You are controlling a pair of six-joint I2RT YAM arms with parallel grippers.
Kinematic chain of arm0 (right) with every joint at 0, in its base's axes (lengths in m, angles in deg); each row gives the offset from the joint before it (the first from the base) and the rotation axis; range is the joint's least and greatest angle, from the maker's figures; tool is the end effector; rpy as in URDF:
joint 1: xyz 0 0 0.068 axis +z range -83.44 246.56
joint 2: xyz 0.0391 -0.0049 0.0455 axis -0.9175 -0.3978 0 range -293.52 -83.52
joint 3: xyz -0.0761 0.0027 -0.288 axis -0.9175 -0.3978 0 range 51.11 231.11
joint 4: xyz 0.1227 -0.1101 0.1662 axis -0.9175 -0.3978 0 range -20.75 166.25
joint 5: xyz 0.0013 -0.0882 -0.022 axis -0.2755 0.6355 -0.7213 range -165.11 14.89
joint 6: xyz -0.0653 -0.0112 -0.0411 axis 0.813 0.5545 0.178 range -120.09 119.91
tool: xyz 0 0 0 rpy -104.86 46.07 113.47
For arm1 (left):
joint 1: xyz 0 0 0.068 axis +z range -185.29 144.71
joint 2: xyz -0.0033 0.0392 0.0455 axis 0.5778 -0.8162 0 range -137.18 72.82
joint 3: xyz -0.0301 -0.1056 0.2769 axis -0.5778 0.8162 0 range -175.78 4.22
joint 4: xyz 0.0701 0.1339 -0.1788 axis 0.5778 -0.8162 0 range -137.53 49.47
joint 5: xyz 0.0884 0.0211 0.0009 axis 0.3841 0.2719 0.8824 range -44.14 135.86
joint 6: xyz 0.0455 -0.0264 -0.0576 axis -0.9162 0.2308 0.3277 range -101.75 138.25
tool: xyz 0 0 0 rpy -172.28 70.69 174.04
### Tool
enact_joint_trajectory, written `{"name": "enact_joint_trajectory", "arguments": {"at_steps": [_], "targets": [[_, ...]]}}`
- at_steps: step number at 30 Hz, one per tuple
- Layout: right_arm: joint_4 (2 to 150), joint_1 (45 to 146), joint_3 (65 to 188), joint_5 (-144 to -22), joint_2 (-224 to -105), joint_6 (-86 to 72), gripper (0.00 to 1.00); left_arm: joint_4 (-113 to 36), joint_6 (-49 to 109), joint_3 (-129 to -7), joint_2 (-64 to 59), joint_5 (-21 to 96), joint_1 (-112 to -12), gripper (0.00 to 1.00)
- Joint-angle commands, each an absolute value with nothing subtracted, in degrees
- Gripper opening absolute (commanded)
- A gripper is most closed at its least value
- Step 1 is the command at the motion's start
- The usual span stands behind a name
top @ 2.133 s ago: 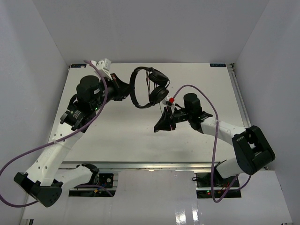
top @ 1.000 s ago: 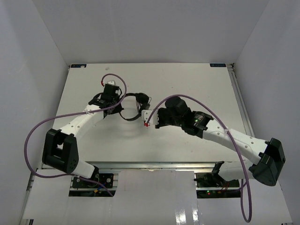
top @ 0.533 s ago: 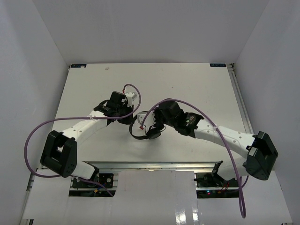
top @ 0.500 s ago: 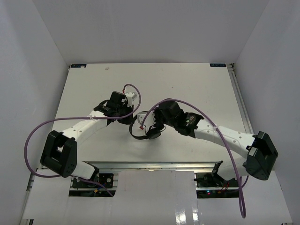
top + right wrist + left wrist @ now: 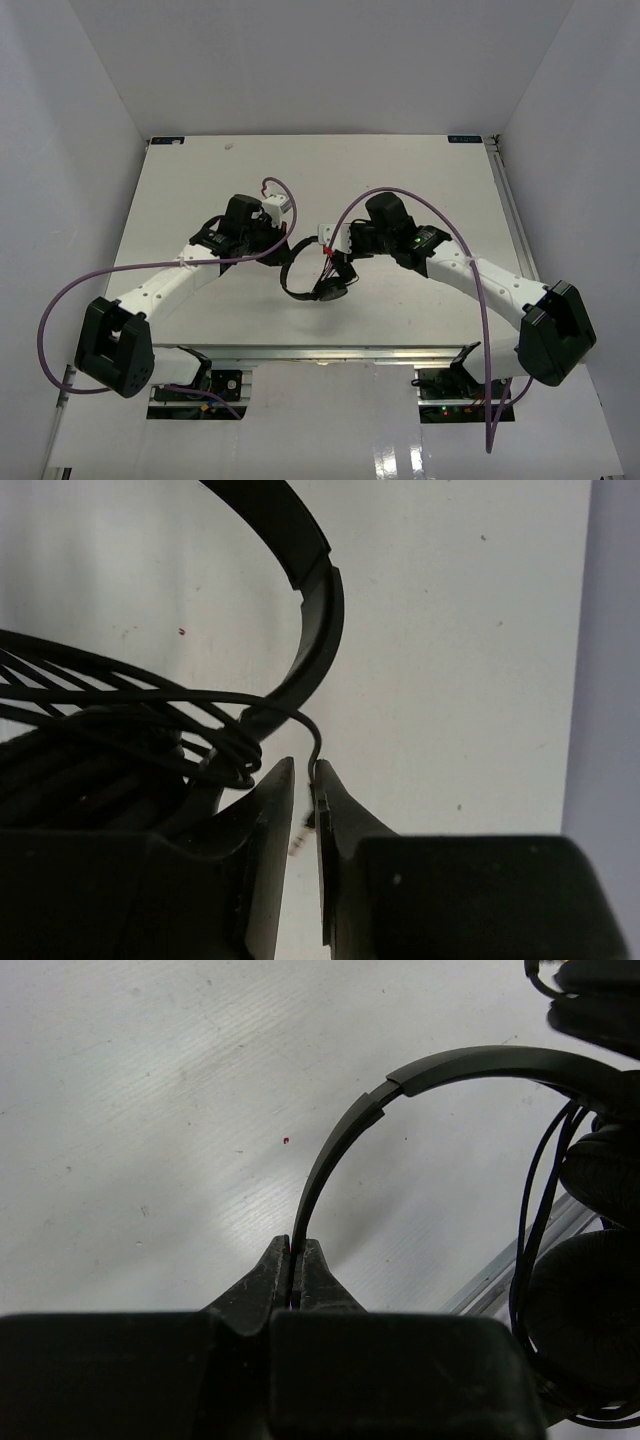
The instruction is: Wrap the headphones
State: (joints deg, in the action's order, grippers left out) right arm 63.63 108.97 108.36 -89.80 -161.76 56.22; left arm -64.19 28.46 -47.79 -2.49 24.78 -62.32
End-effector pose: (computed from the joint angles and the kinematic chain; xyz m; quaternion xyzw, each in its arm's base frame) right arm 0.2093 0.2142 0.2995 -0.7026 0.5235 0.0551 0.4788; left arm 0.2218 -0.1400 0.2642 0.2001 0.8950 -0.2764 0.2874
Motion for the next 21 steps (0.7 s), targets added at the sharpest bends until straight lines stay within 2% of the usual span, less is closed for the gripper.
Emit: {"name": "enact_joint_trajectory", "arguments": {"at_steps": [1, 4, 13, 21], "targets": [[63.5, 107.73, 109.47, -99.34, -164.52, 49.32, 0.3, -61.74, 30.42, -47.83, -1.85, 21.99, -62.28, 0.0], [63.51, 106.7, 109.46, -100.88, -166.09, 47.78, 0.38, -61.34, 31.44, -47.09, -3.66, 24.41, -61.89, 0.0], [63.43, 98.59, 107.44, -101.49, -164.73, 46.36, 0.48, -59.78, 33.64, -48.14, -9.74, 28.4, -58.77, 0.0], [63.33, 91.83, 103.94, -101.87, -159.51, 43.58, 0.61, -61.31, 36.25, -52.96, -17.18, 35.06, -57.38, 0.0]]}}
